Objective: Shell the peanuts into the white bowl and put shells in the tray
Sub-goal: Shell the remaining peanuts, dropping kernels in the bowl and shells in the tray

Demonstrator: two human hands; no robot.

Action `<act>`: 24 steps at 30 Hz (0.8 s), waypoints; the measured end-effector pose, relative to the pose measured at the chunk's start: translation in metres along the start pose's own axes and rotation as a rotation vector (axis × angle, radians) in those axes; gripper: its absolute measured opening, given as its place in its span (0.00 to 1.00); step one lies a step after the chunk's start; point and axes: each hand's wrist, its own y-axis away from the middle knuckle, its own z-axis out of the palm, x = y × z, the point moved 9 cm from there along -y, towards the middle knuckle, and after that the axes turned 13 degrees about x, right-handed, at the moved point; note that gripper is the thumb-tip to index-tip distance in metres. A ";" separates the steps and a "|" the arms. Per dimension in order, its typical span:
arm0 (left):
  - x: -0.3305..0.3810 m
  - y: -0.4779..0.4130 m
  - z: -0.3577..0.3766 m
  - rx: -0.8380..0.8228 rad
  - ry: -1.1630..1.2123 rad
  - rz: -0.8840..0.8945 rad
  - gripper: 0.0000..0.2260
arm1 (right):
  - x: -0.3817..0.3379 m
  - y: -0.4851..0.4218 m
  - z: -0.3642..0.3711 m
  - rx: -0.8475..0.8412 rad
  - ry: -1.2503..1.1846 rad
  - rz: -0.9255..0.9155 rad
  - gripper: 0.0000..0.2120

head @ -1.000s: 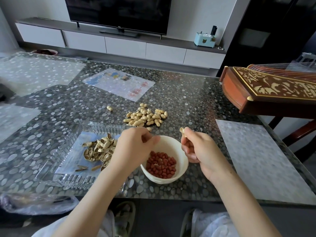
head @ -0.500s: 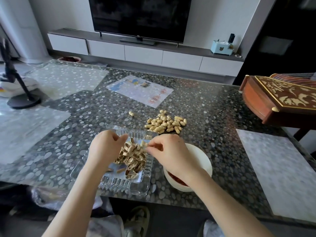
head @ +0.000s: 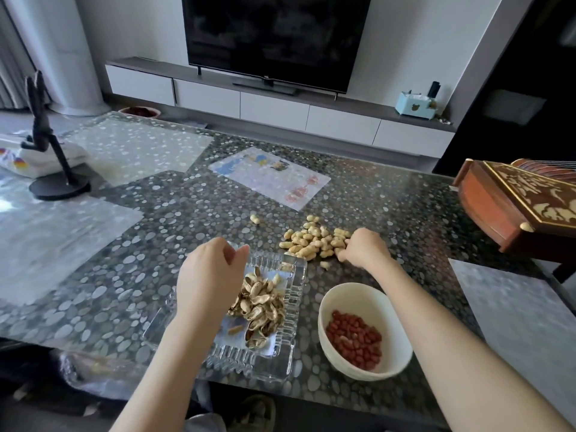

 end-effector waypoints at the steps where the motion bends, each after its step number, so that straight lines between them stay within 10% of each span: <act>1: 0.002 0.000 0.000 0.006 0.010 0.008 0.16 | 0.000 -0.005 0.007 -0.019 0.000 -0.011 0.15; 10: 0.022 0.003 0.005 -0.007 0.073 0.091 0.12 | 0.002 -0.014 0.021 0.054 -0.016 -0.042 0.19; 16: 0.046 0.020 0.008 -0.124 0.305 0.112 0.09 | -0.017 0.074 -0.040 -0.095 -0.908 -0.138 0.08; 24: 0.083 0.064 0.018 -0.412 0.606 0.171 0.23 | -0.010 0.174 -0.065 -0.193 -1.314 -0.192 0.15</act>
